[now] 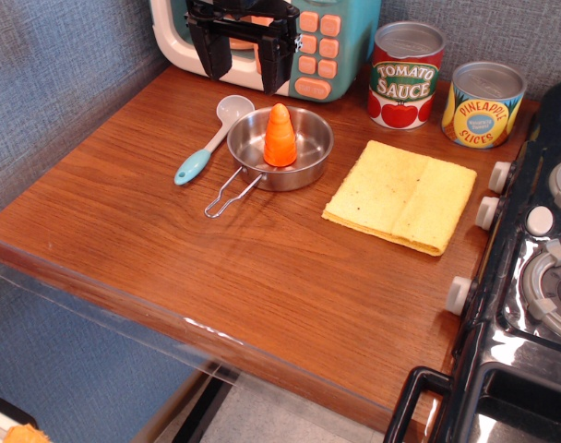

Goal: Place yellow towel at front edge of table

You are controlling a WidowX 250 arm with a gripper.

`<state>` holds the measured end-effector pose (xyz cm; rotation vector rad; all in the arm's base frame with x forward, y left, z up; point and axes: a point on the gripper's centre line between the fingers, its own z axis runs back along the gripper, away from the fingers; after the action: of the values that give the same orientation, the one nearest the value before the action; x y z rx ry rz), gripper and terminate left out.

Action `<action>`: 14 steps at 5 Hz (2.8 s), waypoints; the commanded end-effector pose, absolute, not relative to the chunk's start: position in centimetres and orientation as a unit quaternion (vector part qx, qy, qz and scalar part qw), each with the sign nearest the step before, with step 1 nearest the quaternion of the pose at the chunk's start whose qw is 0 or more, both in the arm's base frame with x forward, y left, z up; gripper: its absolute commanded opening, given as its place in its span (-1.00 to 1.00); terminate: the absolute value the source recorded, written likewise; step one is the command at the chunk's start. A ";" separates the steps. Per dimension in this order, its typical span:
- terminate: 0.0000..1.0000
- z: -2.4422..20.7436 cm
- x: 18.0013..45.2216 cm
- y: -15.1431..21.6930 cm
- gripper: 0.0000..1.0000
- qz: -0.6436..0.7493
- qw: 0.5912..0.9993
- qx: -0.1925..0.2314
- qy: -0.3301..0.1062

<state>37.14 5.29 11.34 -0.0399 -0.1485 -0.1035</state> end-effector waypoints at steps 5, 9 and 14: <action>-1.00 6.4 40.9 -6.3 1.00 -0.076 0.995 -0.021 -0.062; -1.00 1.6 42.2 -7.9 1.00 -0.046 0.995 -0.014 -0.083; -1.00 -1.6 33.4 -3.3 1.00 -0.098 0.995 -0.008 -0.022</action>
<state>35.39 -4.26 0.17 -0.0182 -0.1353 -0.2131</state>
